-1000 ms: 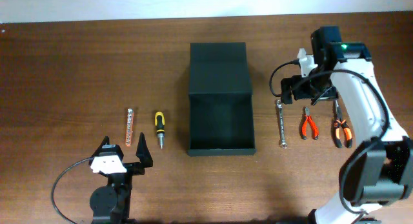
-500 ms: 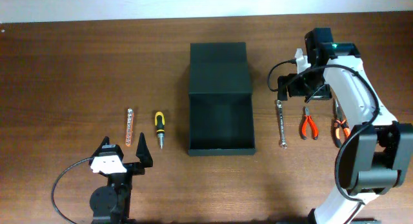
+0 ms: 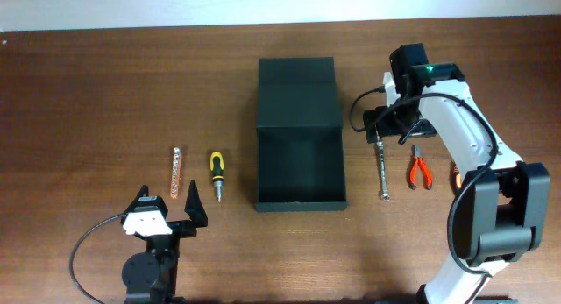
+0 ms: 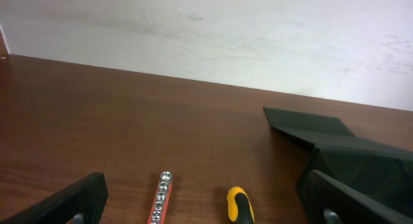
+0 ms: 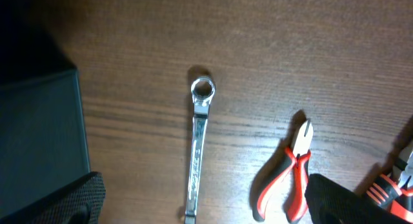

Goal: Pack container
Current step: 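Raise the right gripper and move it over the silver wrench, then lower the right gripper down onto the wrench's ring end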

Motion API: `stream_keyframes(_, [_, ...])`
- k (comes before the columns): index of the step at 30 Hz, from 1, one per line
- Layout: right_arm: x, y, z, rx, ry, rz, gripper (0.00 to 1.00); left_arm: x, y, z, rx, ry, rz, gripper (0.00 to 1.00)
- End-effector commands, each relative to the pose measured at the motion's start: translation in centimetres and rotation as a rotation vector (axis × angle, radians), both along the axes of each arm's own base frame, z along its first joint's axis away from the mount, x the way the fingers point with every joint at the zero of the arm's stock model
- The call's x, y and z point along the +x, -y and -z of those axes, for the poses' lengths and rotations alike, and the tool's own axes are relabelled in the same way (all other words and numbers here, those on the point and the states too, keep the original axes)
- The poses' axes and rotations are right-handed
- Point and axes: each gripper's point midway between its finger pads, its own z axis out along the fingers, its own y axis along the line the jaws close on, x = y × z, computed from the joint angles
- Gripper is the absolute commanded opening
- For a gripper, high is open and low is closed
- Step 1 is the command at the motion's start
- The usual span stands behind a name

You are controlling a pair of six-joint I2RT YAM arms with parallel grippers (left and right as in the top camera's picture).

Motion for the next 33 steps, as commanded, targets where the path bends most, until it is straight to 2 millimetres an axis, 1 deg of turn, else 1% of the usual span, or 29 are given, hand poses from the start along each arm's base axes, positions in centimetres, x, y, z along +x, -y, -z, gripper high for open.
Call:
stream_keyframes(1, [-0.1,0.2,0.6,-0.014,-0.008,0.027,0.99,0.0,0.2,0.2,0.015,-0.006,0.012,0.99])
stream_keyframes(5, [-0.3,0.3,1.7,-0.017,-0.030,0.049,0.99,0.0,0.2,0.2,0.015,-0.006,0.012,0.99])
stream_keyframes(7, [-0.9,0.3,3.0,-0.018,-0.066,0.048,0.99,0.0,0.2,0.2,0.015,-0.006,0.012,0.99])
stream_keyframes(11, [-1.9,0.4,4.8,-0.025,-0.124,0.048,0.99,0.0,0.2,0.2,0.015,-0.006,0.012,0.99])
stream_keyframes(24, [-1.2,0.3,5.5,-0.023,-0.108,0.069,0.99,0.0,0.2,0.2,0.015,-0.006,0.012,0.99])
stream_keyframes(29, [-1.1,0.4,6.9,-0.022,-0.129,0.134,0.99,0.0,0.2,0.2,0.015,-0.006,0.012,0.99])
stream_keyframes(33, [-1.3,0.4,7.8,-0.026,-0.151,0.132,0.99,0.0,0.2,0.2,0.015,-0.006,0.012,0.99])
